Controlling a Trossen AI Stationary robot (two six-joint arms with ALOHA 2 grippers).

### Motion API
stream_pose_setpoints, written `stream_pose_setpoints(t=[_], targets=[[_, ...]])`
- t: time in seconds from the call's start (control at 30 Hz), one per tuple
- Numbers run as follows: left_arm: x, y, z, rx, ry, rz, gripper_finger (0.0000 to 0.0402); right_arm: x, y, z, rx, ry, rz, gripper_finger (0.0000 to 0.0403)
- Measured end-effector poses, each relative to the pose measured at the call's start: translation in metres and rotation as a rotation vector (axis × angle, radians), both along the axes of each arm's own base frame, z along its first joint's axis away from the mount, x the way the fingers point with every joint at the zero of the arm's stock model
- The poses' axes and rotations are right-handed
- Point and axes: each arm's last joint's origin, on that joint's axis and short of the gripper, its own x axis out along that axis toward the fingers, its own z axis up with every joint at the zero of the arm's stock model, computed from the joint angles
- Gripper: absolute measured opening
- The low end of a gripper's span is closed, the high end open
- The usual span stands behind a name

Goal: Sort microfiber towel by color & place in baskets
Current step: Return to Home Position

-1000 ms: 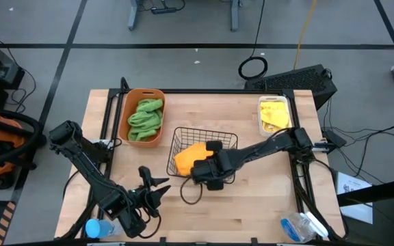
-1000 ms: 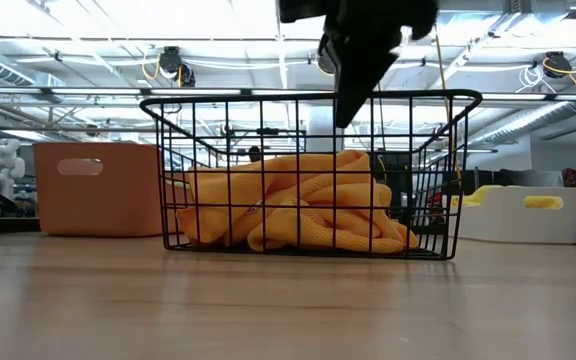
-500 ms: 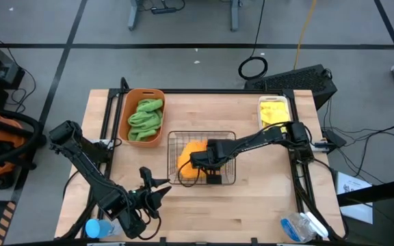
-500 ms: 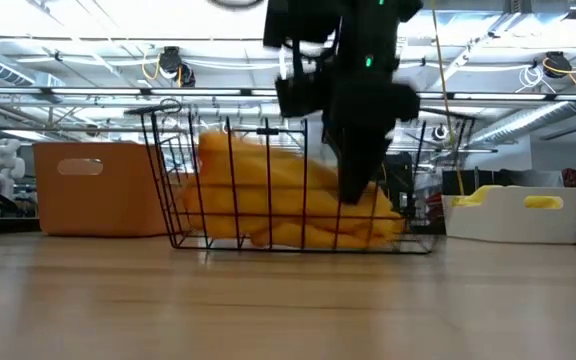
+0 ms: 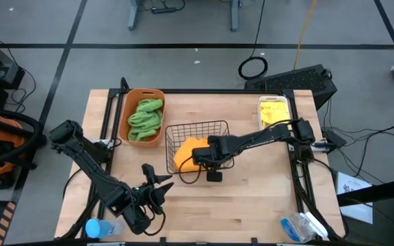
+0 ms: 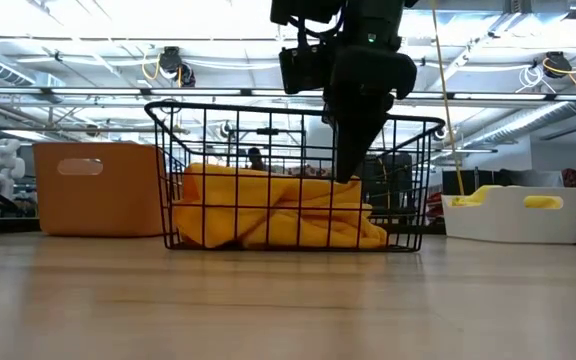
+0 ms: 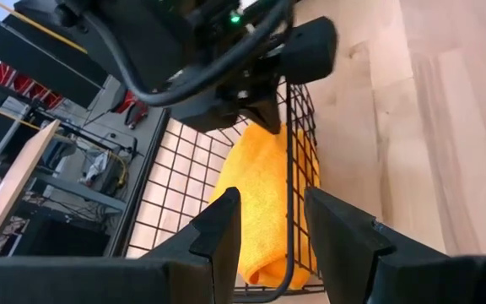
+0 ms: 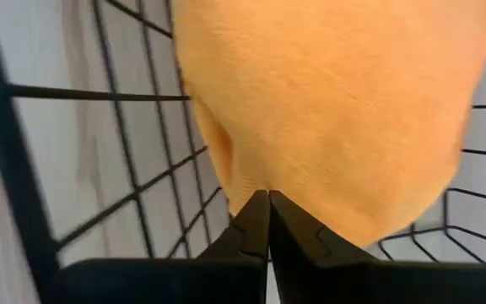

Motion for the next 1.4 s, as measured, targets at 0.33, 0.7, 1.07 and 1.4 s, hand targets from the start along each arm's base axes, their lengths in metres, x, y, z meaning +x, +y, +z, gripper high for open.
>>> stream_pose_setpoints(t=[0.33, 0.7, 1.07, 1.4], targets=[[0.001, 0.002, 0.0, -0.001, 0.005, 0.005, 0.0138, -0.001, 0.009, 0.0, 0.067, 0.005, -0.025, 0.0], [0.001, 0.002, 0.0, 0.001, 0.008, 0.003, 0.0138, -0.009, 0.025, 0.013, 0.088, -0.015, -0.047, 0.0], [0.001, 0.002, 0.0, -0.001, 0.009, 0.001, 0.0138, -0.018, 0.028, 0.032, 0.102, -0.055, -0.07, 0.0], [0.007, 0.0, 0.002, 0.007, -0.002, -0.029, 0.0138, -0.039, 0.057, 0.059, -0.042, -0.156, 0.018, 0.0]])
